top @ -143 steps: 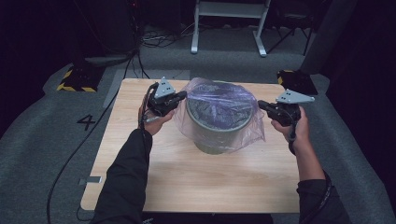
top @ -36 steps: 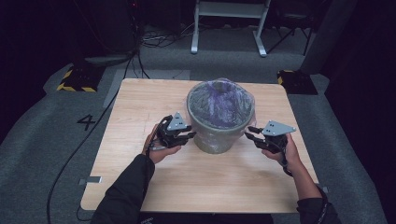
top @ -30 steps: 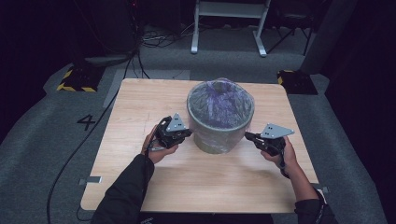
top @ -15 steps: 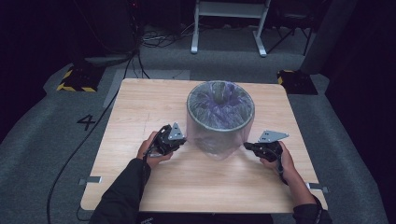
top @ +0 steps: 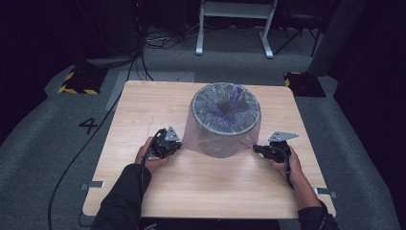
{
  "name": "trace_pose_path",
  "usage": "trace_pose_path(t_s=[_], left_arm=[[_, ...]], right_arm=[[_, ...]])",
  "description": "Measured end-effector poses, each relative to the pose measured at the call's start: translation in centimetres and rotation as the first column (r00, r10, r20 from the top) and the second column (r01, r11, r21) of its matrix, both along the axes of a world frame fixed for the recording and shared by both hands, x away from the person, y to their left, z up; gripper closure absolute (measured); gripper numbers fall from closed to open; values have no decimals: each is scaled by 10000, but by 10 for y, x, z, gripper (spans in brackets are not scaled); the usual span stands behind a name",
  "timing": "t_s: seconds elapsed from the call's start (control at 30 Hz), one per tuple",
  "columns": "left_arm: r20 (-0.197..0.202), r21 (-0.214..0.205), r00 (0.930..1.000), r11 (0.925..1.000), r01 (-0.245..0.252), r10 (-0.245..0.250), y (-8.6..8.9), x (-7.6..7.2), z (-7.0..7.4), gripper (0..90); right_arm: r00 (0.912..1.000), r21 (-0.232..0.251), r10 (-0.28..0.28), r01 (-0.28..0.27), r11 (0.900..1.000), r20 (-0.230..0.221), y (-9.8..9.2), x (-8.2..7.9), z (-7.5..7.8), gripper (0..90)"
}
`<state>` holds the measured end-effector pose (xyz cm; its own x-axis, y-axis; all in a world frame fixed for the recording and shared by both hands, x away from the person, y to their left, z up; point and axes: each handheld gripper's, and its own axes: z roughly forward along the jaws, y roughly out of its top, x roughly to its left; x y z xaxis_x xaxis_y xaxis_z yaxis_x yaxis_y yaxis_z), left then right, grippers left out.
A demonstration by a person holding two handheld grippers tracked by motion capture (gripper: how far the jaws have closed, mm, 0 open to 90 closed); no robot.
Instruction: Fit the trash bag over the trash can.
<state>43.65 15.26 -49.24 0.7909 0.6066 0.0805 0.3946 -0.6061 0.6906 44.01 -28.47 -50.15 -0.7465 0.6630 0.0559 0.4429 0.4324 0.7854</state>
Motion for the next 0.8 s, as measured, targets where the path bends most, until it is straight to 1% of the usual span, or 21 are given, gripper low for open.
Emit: trace_pose_path(t_s=[0.07, 0.13, 0.17, 0.2, 0.23, 0.3, 0.33, 0.37, 0.4, 0.43, 0.47, 0.5, 0.53, 0.57, 0.6, 0.63, 0.7, 0.77, 0.8], left_arm=[[-13, -52, 10000, 10000, -50, 50, 1, 0, -2, 898], [-36, -194, 9999, 9997, -116, 116, 1, 1, -3, 897], [0, -231, 9998, 9996, -190, 190, 1, 1, -3, 880], [-56, -317, 9996, 9991, -291, 290, 1, 0, -3, 796], [-116, -437, 9995, 9986, -310, 305, 1, 0, -3, 745], [19, -504, 9985, 9973, -540, 542, 2, -3, 0, 599], [45, -647, 9978, 9957, -658, 662, 3, -5, 2, 513], [17, -811, 9967, 9934, -812, 816, 4, -7, 4, 461], [-39, -931, 9957, 9914, -920, 921, 5, -9, 6, 392], [-137, -1031, 9953, 9899, -970, 961, 7, -11, 8, 295], [-352, -1189, 9952, 9883, -950, 914, 9, -13, 9, 220], [-531, -1386, 9949, 9861, -919, 853, 11, -15, 10, 177], [-645, -1590, 9946, 9831, -910, 816, 14, -17, 12, 151], [-573, -1886, 9948, 9776, -937, 843, 16, -21, 13, 161], [-446, -1997, 9959, 9761, -859, 786, 18, -25, 14, 159], [-289, -2010, 9965, 9761, -831, 788, 19, -29, 14, 152], [-208, -1974, 9962, 9765, -867, 843, 19, -37, 15, 155], [-81, -2009, 9975, 9771, -706, 704, 20, -44, 15, 155], [-83, -1906, 9980, 9796, -636, 632, 19, -48, 15, 154]], right_arm=[[10000, 22, 10, -10, 10000, -29, -1, -1, 0, 900], [10000, -113, 57, -57, 9999, -36, -1, -1, 0, 900], [10000, -121, 74, -75, 9999, -56, -1, -2, 0, 900], [9999, -154, 99, -100, 9998, -67, 0, -2, 0, 899], [9999, -198, 111, -112, 9997, -68, 0, -3, 0, 883], [9999, -185, 151, -151, 9997, -41, -1, -5, 0, 839], [9998, -146, 214, -214, 9997, -10, -2, -6, 1, 821], [9996, -141, 279, -279, 9995, -7, -3, -8, 2, 807], [9994, -172, 344, -344, 9993, 21, -4, -9, 3, 782], [9993, -158, 378, -377, 9992, 66, -6, -11, 4, 756], [9992, -115, 401, -400, 9991, 80, -7, -13, 5, 756], [9989, -108, 454, -454, 9989, 73, -9, -14, 6, 745], [9988, -81, 481, -480, 9988, 112, -11, -16, 7, 726], [9990, -42, 441, -441, 9990, 116, -14, -17, 8, 728], [9989, -16, 446, -446, 9990, 134, -16, -19, 8, 724], [9986, 17, 484, -484, 9988, 189, -18, -20, 9, 698], [9985, 133, 452, -457, 9989, 317, -21, -22, 12, 654], [9982, 171, 448, -455, 9988, 409, -23, -24, 15, 556], [9983, 233, 398, -408, 9989, 430, -25, -25, 16, 514]])
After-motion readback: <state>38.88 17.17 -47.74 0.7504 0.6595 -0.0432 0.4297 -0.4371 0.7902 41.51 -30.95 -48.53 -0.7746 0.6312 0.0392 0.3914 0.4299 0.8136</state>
